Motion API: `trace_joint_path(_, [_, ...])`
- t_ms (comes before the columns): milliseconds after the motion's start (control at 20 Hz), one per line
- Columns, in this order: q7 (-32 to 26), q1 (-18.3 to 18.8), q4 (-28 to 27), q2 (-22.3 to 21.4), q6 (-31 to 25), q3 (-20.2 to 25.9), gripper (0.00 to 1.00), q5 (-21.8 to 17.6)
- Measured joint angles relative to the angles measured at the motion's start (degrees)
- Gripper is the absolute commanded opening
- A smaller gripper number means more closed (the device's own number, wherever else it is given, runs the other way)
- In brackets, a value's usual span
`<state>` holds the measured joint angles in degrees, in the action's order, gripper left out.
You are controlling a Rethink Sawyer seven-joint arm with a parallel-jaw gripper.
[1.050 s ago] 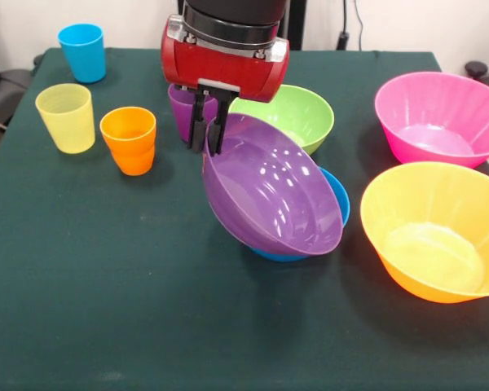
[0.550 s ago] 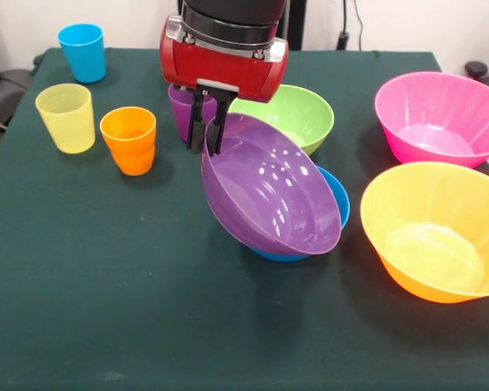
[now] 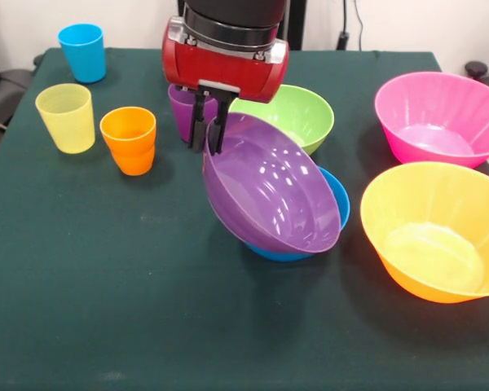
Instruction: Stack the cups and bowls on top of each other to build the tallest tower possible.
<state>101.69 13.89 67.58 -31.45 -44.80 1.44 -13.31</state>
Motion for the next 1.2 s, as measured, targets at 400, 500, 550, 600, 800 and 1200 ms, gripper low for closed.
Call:
trace_joint_path(400, [0.00, -0.62, 2.52, -0.24, 0.02, -0.29, 0.00, -0.11])
trace_joint_path(500, [0.00, -1.04, 3.42, -0.45, 0.19, -0.45, 0.00, -0.13])
trace_joint_path(550, [0.00, -1.17, 3.73, -0.54, 0.27, -0.46, 0.00, -0.13])
trace_joint_path(600, [0.00, -1.36, 4.24, -0.70, 0.43, -0.46, 0.00, -0.14])
trace_joint_path(800, [0.00, -2.19, 5.45, -1.25, 1.06, -0.62, 0.00, -0.24])
trace_joint_path(1200, [0.00, -4.04, 5.62, -1.32, 2.19, -1.07, 0.00, -0.20])
